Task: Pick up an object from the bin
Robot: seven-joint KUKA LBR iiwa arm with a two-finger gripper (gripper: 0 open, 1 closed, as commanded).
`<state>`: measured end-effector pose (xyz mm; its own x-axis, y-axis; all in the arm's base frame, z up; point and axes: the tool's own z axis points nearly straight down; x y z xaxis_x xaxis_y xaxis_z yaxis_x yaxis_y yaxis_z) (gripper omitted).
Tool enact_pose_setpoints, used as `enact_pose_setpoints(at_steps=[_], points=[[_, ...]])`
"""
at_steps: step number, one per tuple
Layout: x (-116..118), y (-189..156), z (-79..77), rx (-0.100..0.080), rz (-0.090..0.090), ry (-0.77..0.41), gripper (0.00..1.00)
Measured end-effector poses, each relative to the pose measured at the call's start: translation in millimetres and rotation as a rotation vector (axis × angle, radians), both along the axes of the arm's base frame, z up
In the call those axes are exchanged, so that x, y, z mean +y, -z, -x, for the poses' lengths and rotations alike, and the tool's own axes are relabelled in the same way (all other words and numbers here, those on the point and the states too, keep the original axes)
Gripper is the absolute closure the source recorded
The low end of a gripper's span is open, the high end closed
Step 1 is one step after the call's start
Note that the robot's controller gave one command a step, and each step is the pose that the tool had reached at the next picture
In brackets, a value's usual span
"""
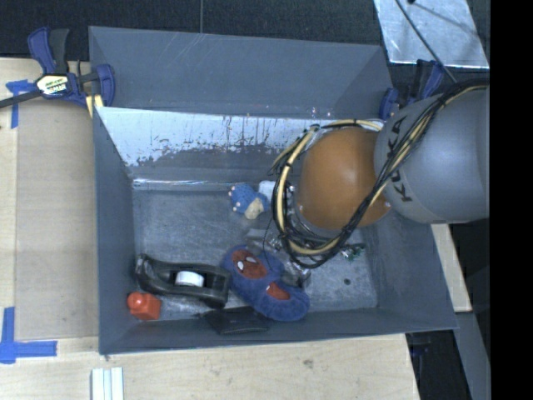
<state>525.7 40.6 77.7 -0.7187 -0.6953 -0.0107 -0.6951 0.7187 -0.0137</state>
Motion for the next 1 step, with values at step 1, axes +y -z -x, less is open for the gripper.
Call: enact_pose_setpoints(at_steps=[1], points=[[2.9, 0.8, -15.1, 0.002, 0.002, -0.380, 1.00]])
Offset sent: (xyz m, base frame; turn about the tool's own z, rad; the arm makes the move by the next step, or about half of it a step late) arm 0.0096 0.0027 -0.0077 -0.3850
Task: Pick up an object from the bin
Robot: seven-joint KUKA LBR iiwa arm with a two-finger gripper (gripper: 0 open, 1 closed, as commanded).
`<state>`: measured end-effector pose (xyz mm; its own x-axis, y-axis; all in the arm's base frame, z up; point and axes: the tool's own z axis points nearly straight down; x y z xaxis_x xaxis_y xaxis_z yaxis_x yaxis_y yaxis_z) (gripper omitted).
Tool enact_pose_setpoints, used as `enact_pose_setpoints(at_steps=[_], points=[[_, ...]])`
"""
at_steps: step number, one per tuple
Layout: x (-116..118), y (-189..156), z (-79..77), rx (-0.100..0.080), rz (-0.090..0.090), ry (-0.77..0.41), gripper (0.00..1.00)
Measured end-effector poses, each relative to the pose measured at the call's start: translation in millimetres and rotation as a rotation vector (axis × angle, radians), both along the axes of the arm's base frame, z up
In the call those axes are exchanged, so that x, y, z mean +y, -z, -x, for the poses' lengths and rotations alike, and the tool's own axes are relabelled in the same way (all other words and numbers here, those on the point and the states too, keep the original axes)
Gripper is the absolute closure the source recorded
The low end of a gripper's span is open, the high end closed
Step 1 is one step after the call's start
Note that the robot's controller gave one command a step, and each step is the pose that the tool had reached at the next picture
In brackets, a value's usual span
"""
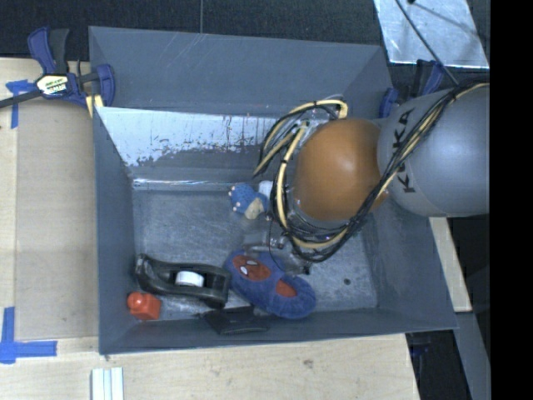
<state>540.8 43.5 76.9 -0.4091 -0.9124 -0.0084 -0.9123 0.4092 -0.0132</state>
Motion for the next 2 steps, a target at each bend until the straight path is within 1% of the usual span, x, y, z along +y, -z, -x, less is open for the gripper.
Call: enact_pose_setpoints(at_steps=[1, 2], points=[[-6.2, -55.0, -47.3, 0.007, 0.005, -0.379, 1.00], [-8.0, -148.2, -41.1, 0.004, 0.005, -0.339, 1.00]])
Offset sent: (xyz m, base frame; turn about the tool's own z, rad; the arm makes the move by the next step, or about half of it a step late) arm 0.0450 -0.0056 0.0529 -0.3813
